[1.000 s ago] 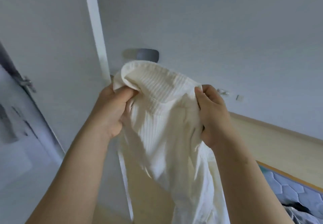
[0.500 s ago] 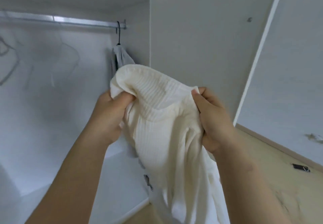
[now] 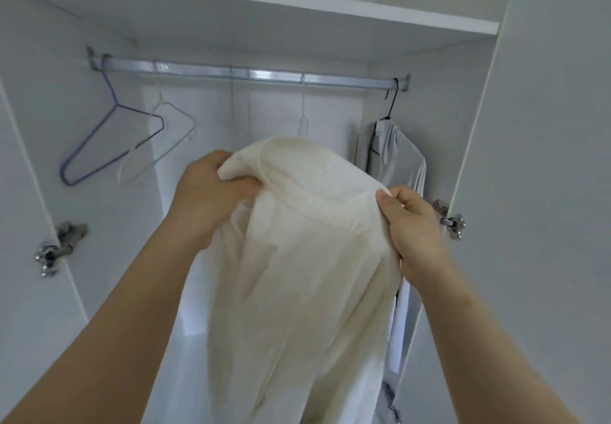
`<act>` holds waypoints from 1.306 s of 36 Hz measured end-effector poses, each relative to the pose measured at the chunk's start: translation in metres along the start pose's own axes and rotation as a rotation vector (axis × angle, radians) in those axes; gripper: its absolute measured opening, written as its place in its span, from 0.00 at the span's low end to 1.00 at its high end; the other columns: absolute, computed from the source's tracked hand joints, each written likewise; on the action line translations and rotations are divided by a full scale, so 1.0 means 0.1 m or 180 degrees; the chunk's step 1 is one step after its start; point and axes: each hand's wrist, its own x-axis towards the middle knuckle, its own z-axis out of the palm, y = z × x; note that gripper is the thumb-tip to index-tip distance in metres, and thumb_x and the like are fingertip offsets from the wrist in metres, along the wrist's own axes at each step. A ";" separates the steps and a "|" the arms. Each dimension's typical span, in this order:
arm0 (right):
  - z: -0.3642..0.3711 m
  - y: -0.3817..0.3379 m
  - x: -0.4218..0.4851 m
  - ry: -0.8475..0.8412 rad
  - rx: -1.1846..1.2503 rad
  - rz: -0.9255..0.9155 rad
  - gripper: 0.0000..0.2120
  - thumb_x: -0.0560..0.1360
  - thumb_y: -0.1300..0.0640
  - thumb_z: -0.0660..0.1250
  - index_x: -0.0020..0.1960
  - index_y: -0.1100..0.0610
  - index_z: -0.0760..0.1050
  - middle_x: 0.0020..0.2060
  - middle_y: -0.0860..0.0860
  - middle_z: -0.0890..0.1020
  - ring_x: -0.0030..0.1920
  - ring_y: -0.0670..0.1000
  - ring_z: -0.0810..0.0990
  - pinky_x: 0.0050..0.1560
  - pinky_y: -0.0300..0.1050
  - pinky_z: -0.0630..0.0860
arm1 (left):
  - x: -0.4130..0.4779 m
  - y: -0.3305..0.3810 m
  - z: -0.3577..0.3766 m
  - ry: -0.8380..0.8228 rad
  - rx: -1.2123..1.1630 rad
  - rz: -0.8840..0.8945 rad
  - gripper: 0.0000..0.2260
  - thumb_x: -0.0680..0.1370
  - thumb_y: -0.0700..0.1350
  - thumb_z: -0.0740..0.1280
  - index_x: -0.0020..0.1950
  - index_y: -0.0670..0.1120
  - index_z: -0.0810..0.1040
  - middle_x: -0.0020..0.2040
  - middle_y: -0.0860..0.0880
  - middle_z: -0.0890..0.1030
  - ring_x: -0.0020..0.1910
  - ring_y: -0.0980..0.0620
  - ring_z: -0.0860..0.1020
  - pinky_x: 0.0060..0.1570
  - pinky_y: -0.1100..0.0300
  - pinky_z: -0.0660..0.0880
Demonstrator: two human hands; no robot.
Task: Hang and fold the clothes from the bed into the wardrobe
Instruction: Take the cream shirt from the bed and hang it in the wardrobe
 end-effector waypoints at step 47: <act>1.65 0.85 2.42 -0.1659 0.0661 0.1448 0.21 0.77 0.60 0.64 0.67 0.62 0.63 0.41 0.55 0.75 0.38 0.51 0.77 0.40 0.43 0.76 | 1.52 -0.87 0.77 0.0262 -0.2165 -0.1779 0.09 0.79 0.47 0.63 0.48 0.41 0.78 0.31 0.44 0.82 0.27 0.49 0.81 0.25 0.58 0.78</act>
